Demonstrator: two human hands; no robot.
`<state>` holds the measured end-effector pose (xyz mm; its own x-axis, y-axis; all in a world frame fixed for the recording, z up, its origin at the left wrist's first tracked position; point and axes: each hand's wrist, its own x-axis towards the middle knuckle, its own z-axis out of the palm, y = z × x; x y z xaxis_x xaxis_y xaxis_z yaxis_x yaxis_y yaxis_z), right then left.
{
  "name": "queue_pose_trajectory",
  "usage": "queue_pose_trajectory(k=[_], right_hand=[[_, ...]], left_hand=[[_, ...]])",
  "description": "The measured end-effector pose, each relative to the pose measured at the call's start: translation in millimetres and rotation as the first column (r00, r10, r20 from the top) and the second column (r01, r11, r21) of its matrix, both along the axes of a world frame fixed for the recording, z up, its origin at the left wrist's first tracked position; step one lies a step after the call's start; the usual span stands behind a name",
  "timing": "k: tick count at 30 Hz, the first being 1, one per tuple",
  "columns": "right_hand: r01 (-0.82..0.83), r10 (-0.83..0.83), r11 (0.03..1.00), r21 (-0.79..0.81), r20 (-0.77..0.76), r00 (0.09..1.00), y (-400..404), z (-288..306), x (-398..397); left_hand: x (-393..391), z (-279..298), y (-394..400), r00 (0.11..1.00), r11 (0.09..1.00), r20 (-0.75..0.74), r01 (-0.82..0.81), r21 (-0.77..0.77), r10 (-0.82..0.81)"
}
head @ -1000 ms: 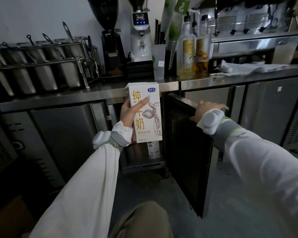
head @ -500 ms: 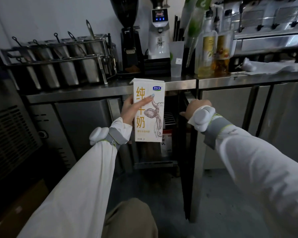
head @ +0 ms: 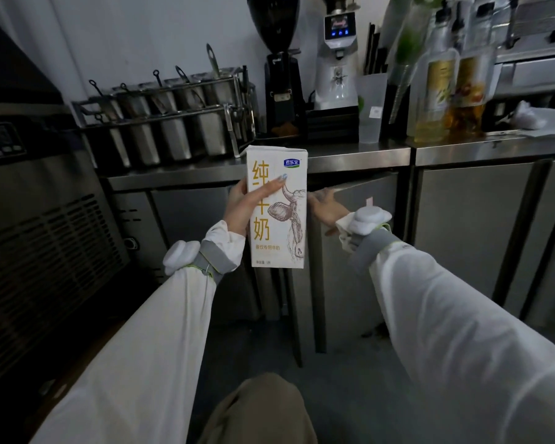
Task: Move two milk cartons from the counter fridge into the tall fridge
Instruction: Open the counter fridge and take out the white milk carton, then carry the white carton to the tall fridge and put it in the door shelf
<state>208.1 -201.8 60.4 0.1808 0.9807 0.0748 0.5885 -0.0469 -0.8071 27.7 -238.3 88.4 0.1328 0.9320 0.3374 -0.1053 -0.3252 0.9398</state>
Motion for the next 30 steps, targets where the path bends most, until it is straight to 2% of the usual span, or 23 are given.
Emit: queue_pose_trajectory(k=[3,8,9,11,13,16,18,24,30], right_hand=[[-0.057,0.058,0.998,-0.034,0.012,0.998,0,-11,-2],[-0.111,0.078,0.982,-0.153,-0.207,0.975,0,-22,2],[-0.149,0.085,0.97,-0.192,-0.307,0.948,-2,-24,3],[-0.323,0.117,0.9,-0.292,-0.552,0.825,-4,-27,5],[-0.481,0.157,0.807,-0.343,-0.66,0.734,-3,-31,7],[-0.6,0.195,0.712,-0.365,-0.718,0.668,3,-37,7],[-0.633,0.208,0.694,-0.343,-0.746,0.632,7,-38,5],[-0.572,0.137,0.755,-0.32,-0.777,0.615,24,-25,-2],[-0.51,0.111,0.801,-0.313,-0.76,0.64,51,34,-4]], left_hand=[[-5,-3,1,1.0,1.0,0.008,-0.016,0.004,0.016],[-6,-10,4,1.0,1.0,0.022,-0.02,0.002,0.02],[-6,-11,5,0.999,1.0,0.029,-0.021,0.002,0.021],[-4,-13,9,0.998,0.999,0.042,-0.036,0.002,0.036],[-3,-14,13,0.998,0.999,0.044,-0.052,0.007,0.051],[0,-15,20,0.996,0.998,0.061,-0.058,0.004,0.058],[2,-15,26,0.996,0.998,0.064,-0.058,0.007,0.057],[4,-11,50,0.999,0.998,0.018,-0.045,0.034,0.045],[3,44,89,1.0,0.999,-0.014,-0.014,0.04,0.015]])
